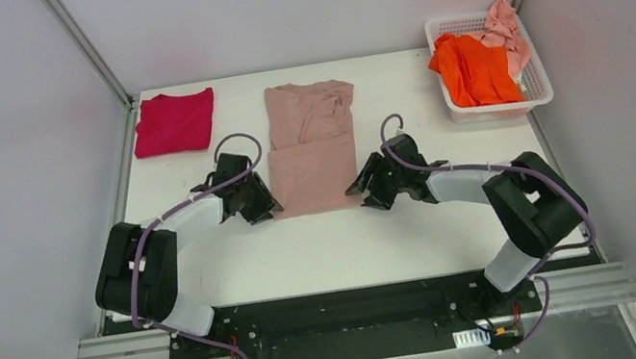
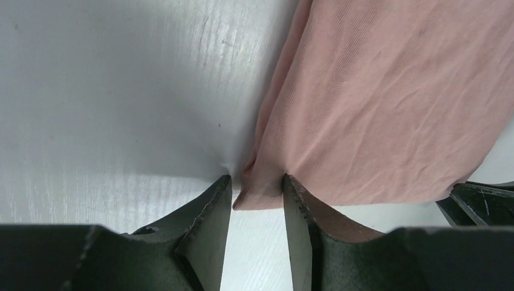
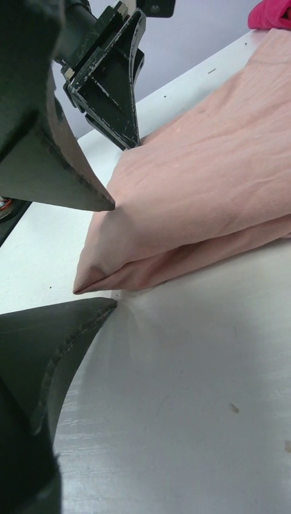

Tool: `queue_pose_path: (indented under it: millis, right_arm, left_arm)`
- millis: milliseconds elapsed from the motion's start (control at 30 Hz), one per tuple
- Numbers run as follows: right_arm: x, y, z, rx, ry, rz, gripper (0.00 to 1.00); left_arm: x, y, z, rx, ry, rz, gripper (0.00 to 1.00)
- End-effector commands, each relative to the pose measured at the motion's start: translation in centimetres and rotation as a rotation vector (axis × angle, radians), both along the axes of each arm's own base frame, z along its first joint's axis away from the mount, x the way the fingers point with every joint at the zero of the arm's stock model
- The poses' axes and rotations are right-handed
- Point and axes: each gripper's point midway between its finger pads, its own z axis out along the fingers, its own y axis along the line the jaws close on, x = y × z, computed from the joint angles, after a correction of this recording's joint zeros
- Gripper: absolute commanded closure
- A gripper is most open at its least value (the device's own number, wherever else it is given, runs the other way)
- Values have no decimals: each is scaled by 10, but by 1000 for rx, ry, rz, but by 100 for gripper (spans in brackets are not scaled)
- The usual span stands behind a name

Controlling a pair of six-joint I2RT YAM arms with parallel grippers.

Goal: Fold and stack the t-shirts
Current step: Grab one side of the 2/3 rectangular tshirt with both arms, then fold the long partially folded tshirt into a neat square

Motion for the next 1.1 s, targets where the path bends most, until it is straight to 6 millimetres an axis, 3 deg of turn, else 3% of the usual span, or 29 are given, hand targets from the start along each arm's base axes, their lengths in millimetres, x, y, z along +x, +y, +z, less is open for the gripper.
queue_pose_path:
  millis: [0, 200, 300, 433, 600, 800, 933, 1067]
  right_arm:
    - [-31, -15, -30, -95, 111, 16, 44]
    - [-29, -11, -36, -91, 112, 10, 59]
    - [-29, -10, -35, -89, 108, 5, 76]
    - [-29, -10, -29, -89, 86, 13, 99]
    - [-47, -4, -6, -55, 86, 105, 100]
    - [-105, -5, 26, 21, 174, 198, 100]
    - [-143, -3, 70, 133, 201, 287, 100]
    - [-166, -6, 111, 181, 159, 314, 100]
  left_arm:
    - [-34, 16, -19, 64, 124, 11, 63]
    - [-28, 0, -24, 4, 141, -21, 76]
    - [-26, -9, -24, -40, 133, -32, 100]
    - [-23, -11, -19, -57, 94, -30, 100]
    - [-39, -12, 7, -82, -2, -52, 100]
    - [-91, -13, 35, -178, -63, -55, 100]
    - [-123, -8, 68, -219, -152, -71, 100]
    - [-145, -7, 110, -317, -256, -94, 100]
